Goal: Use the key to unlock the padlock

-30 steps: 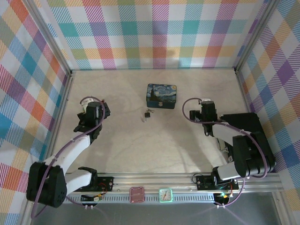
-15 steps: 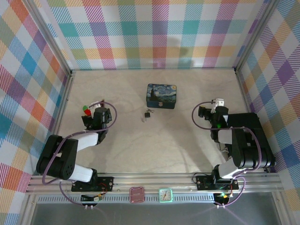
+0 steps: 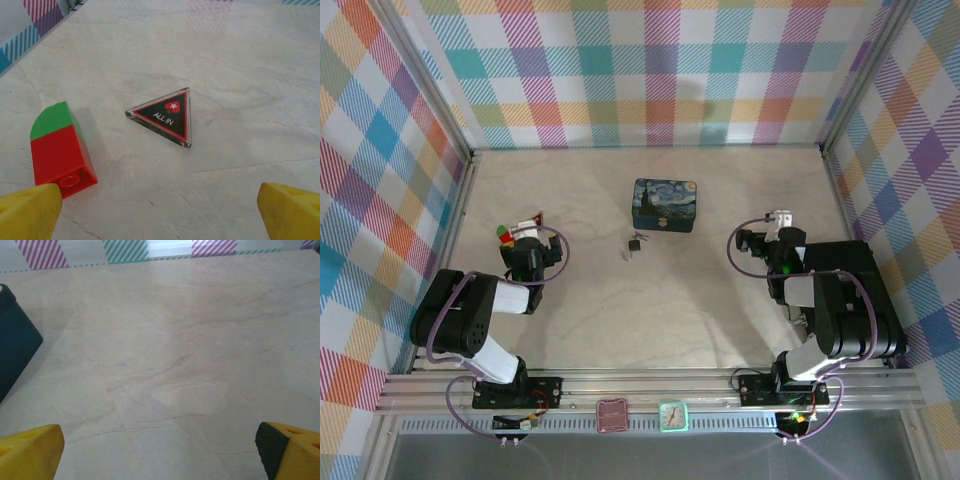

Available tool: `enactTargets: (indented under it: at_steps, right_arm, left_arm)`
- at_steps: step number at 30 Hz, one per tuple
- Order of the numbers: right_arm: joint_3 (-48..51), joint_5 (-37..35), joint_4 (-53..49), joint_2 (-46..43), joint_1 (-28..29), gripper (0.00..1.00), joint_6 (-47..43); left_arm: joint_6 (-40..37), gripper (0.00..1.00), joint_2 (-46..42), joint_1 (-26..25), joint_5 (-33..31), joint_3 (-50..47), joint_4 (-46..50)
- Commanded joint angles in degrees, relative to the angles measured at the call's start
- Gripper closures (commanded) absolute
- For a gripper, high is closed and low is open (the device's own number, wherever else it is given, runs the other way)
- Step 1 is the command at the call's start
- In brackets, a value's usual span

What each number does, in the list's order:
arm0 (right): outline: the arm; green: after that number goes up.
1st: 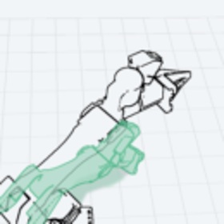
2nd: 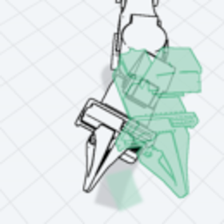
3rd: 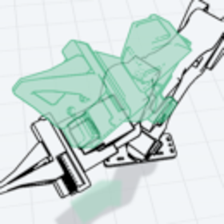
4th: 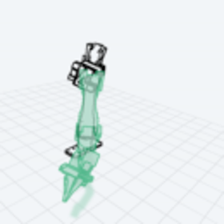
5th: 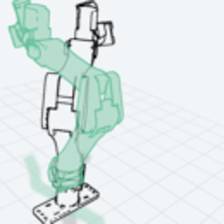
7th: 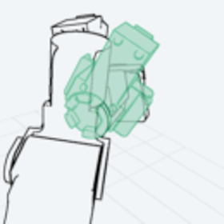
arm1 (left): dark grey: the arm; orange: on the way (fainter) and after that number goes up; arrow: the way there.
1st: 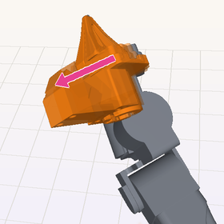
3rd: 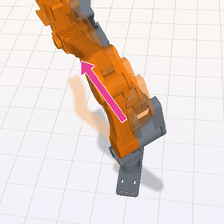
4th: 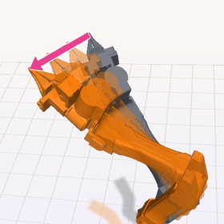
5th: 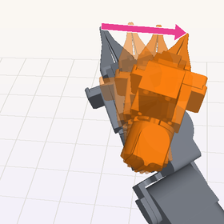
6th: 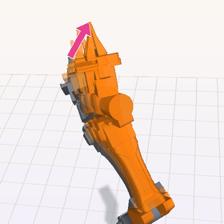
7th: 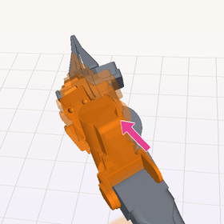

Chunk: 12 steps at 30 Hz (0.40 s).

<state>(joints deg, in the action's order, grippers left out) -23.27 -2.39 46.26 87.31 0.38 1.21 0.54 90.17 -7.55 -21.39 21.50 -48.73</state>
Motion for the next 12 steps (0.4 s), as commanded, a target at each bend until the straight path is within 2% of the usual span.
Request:
enactTargets:
  at_steps: [1, 12]
  right_arm:
    - [-0.6, 2.2, 0.5, 0.6, 0.2, 0.01, -0.5]
    - [-0.7, 2.2, 0.6, 0.6, 0.2, 0.01, -0.4]
  left_arm:
    - [-0.3, 0.0, 0.3, 0.8, 1.5, 0.8, -3.0]
    - [-0.4, 0.0, 0.3, 0.8, 1.4, 0.8, -3.2]
